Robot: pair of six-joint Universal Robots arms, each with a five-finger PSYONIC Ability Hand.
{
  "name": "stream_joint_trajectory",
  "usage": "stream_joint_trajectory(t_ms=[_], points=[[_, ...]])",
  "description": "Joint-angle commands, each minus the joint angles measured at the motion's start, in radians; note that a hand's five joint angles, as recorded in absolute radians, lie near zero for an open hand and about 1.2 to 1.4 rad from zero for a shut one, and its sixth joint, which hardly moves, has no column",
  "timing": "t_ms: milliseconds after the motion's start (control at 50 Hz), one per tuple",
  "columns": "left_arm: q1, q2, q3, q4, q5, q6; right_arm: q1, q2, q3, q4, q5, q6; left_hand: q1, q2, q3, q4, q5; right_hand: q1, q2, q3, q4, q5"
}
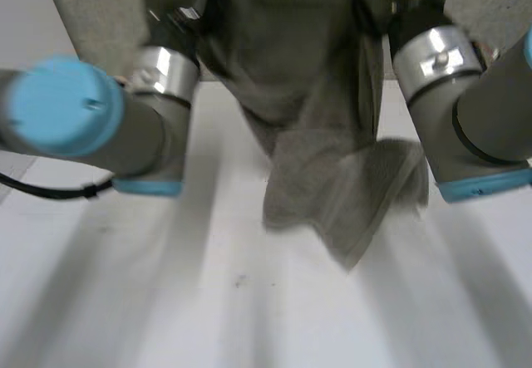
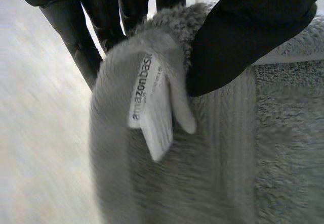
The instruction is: Fold the towel.
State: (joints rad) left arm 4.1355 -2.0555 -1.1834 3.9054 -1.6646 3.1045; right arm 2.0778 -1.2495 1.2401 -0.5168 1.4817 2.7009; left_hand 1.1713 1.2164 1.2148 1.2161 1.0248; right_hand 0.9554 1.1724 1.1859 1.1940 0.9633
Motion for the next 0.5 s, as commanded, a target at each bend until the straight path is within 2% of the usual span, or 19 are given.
stream_joint_trajectory(t_ms=[20, 40, 80, 140, 180, 200, 220, 240, 260, 300, 320, 360, 420, 440, 500], points=[[0.032, 0.170, -0.181, 0.034, -0.009, 0.026, 0.048, -0.028, 0.053, -0.029, -0.112, -0.003, 0.225, 0.180, 0.181, 0.180, 0.197, 0.441, 0.224, 0.210, 0.202, 0.258], [0.032, 0.170, -0.182, 0.034, -0.009, 0.026, 0.048, -0.028, 0.053, -0.028, -0.112, -0.003, 0.225, 0.180, 0.181, 0.180, 0.197, 0.441, 0.224, 0.210, 0.202, 0.258], [0.063, 0.195, -0.284, -0.044, -0.007, 0.035, 0.054, 0.022, 0.039, 0.195, -0.142, -0.003, 0.225, 0.180, 0.181, 0.180, 0.197, 0.441, 0.224, 0.210, 0.202, 0.258], [0.077, 0.202, -0.335, -0.089, -0.006, 0.046, 0.062, 0.053, 0.024, 0.294, -0.146, -0.009, 0.225, 0.180, 0.181, 0.180, 0.197, 0.441, 0.224, 0.210, 0.202, 0.258], [0.094, 0.204, -0.425, -0.173, -0.003, 0.072, 0.082, 0.106, 0.001, 0.447, -0.156, -0.009, 0.225, 0.180, 0.181, 0.180, 0.197, 0.441, 0.224, 0.210, 0.202, 0.258], [0.094, 0.204, -0.426, -0.173, -0.003, 0.072, 0.091, 0.131, -0.004, 0.510, -0.162, -0.010, 0.225, 0.180, 0.181, 0.180, 0.197, 0.343, 0.126, 0.113, 0.104, 0.161], [0.101, 0.205, -0.470, -0.202, 0.003, 0.086, 0.091, 0.131, -0.004, 0.511, -0.162, -0.010, 0.225, 0.180, 0.181, 0.180, 0.197, 0.342, 0.125, 0.112, 0.104, 0.160], [0.107, 0.205, -0.507, -0.227, 0.012, 0.101, 0.093, 0.148, 0.002, 0.553, -0.169, -0.010, 0.225, 0.180, 0.181, 0.180, 0.197, 0.147, -0.070, -0.083, -0.091, -0.035], [0.107, 0.205, -0.507, -0.227, 0.013, 0.101, 0.093, 0.148, 0.002, 0.554, -0.169, -0.010, 0.225, 0.180, 0.181, 0.180, 0.197, 0.145, -0.072, -0.085, -0.093, -0.037], [0.114, 0.209, -0.564, -0.274, 0.042, 0.141, 0.090, 0.166, 0.013, 0.583, -0.153, 0.000, 0.225, 0.180, 0.181, 0.180, 0.197, -0.310, -0.527, -0.541, -0.549, -0.493], [0.114, 0.209, -0.564, -0.274, 0.042, 0.141, 0.090, 0.166, 0.013, 0.583, -0.153, 0.000, 0.225, 0.180, 0.181, 0.180, 0.197, -0.313, -0.530, -0.543, -0.551, -0.495], [0.112, 0.222, -0.584, -0.291, 0.054, 0.163, 0.084, 0.170, 0.024, 0.577, -0.138, 0.014, 0.225, 0.180, 0.181, 0.180, 0.197, -0.596, -0.813, -0.827, -0.835, -0.779], [0.103, 0.268, -0.607, -0.333, 0.072, 0.204, 0.077, 0.170, 0.030, 0.577, -0.124, 0.030, 0.225, 0.180, 0.181, 0.180, 0.197, -0.665, -0.882, -0.895, -0.903, -0.847], [0.100, 0.297, -0.617, -0.359, 0.078, 0.221, 0.071, 0.168, 0.039, 0.578, -0.110, 0.049, 0.225, 0.180, 0.181, 0.180, 0.197, -0.758, -0.975, -0.988, -0.997, -0.940], [0.094, 0.371, -0.624, -0.408, 0.078, 0.243, 0.048, 0.170, 0.045, 0.578, -0.093, 0.088, 0.225, 0.180, 0.181, 0.180, 0.197, -0.781, -0.998, -1.011, -1.019, -0.963]])
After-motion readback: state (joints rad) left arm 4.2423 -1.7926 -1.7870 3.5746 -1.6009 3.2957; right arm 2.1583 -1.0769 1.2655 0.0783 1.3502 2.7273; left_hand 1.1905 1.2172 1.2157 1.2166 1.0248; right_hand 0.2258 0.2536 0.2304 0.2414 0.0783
